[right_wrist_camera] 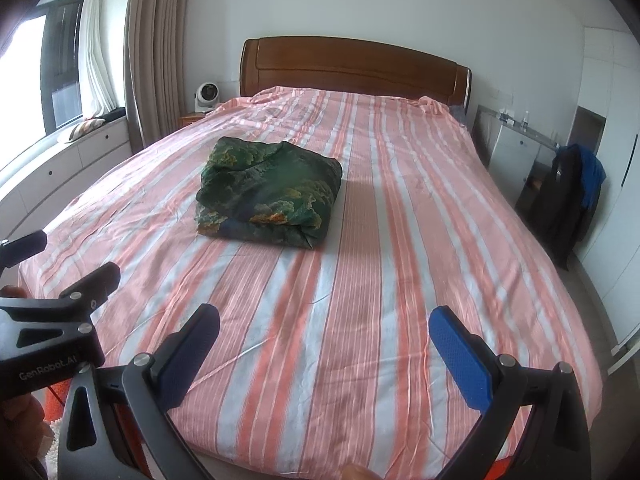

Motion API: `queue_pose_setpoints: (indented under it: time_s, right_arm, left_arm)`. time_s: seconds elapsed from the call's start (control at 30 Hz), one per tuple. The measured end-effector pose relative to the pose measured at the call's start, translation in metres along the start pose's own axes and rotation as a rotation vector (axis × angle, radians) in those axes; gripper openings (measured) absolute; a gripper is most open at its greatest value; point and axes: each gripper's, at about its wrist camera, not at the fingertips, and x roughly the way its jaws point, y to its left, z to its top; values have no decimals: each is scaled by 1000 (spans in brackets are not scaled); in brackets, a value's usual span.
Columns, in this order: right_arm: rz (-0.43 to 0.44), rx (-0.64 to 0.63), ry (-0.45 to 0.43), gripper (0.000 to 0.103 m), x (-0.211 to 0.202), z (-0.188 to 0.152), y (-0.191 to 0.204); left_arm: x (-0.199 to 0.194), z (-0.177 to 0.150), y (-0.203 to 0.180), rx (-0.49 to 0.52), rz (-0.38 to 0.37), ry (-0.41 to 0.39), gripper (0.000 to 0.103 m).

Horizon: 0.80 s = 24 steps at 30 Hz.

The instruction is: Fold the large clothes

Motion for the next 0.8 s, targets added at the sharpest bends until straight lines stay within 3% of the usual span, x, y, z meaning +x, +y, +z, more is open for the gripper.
queue_pose_setpoints:
  time_s: [0.4, 0.8]
  right_arm:
    - [59, 30, 28, 103, -1, -1, 1]
    - [60, 43, 24, 103, -3, -1, -1]
  left_arm:
    - [0, 1, 0, 6, 9, -4, 103]
    - [-1, 3, -1, 7, 11, -5, 103]
